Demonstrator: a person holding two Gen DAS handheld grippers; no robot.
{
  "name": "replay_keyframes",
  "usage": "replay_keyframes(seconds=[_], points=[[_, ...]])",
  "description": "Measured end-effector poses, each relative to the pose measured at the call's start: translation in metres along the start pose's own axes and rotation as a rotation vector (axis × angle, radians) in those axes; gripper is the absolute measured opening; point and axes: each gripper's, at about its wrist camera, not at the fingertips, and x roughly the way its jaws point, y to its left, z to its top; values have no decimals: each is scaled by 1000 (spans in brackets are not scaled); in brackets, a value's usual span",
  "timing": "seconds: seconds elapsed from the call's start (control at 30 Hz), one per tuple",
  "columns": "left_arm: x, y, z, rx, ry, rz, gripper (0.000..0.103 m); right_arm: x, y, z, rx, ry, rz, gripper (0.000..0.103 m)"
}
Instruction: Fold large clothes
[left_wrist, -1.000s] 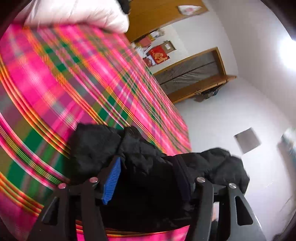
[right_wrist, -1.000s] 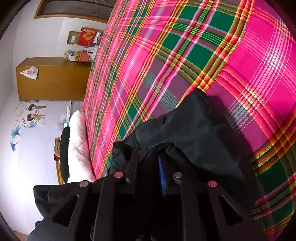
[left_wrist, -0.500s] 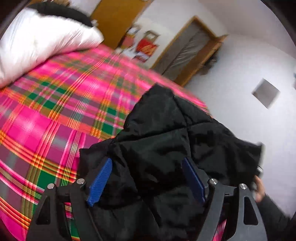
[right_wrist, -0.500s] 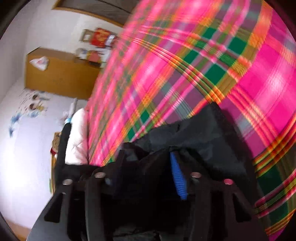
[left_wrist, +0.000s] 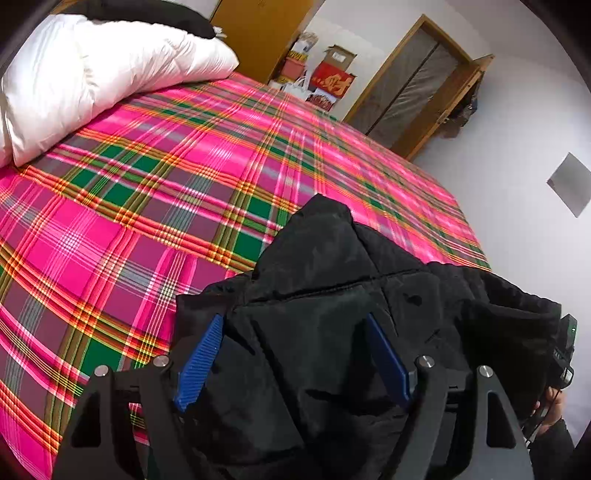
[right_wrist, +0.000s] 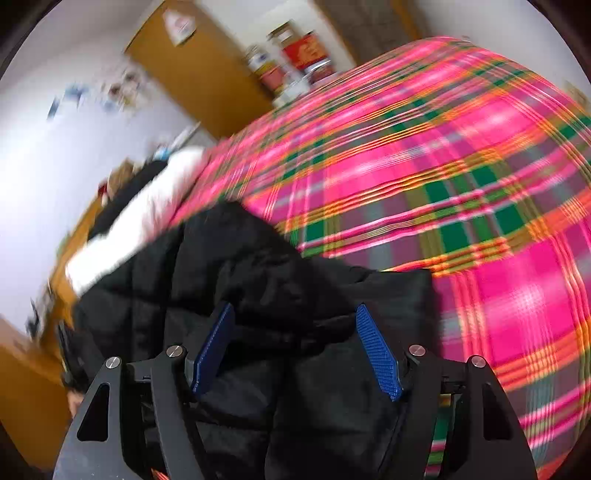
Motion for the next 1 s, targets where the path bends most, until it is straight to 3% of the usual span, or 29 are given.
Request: replay_keyframes(seconds=[0.17,0.23,0.33,0.37,0.4,0.47,0.5,0.53,0.63,0.7,0.83,1.0], points=[[4,2,7,-35,-15,-1,80,1,28,3,-135,-42,26,70],[13,-4,8,-7,0,20,80,27,27,8,-173,25,-47,71],[27,-9,9,22,34,42,80,51,12,15,-142,84,-82,71],[31,-8,8,27,40,52,80,57,6,16,-116,105,-99,64],[35,-7,8,31,49,63,80,62,3,18,-104,119,-99,29],[44,-4,6,33,64,94,71,63,5,17,-138,118,-153,14],[45,-3,6,28,58,107,61,61,4,17,-145,101,-177,11],[45,-1,5,24,42,118,53,61,0,17,-136,90,-197,11],[48,11,1,-14,-3,122,47,67,-45,16,32,97,-239,11],[50,18,-1,-64,-13,104,47,77,-53,10,43,121,-258,11],[49,18,-3,-73,-51,139,47,84,-53,6,51,130,-313,13],[49,25,0,-120,-41,126,54,73,-46,8,58,115,-353,28]])
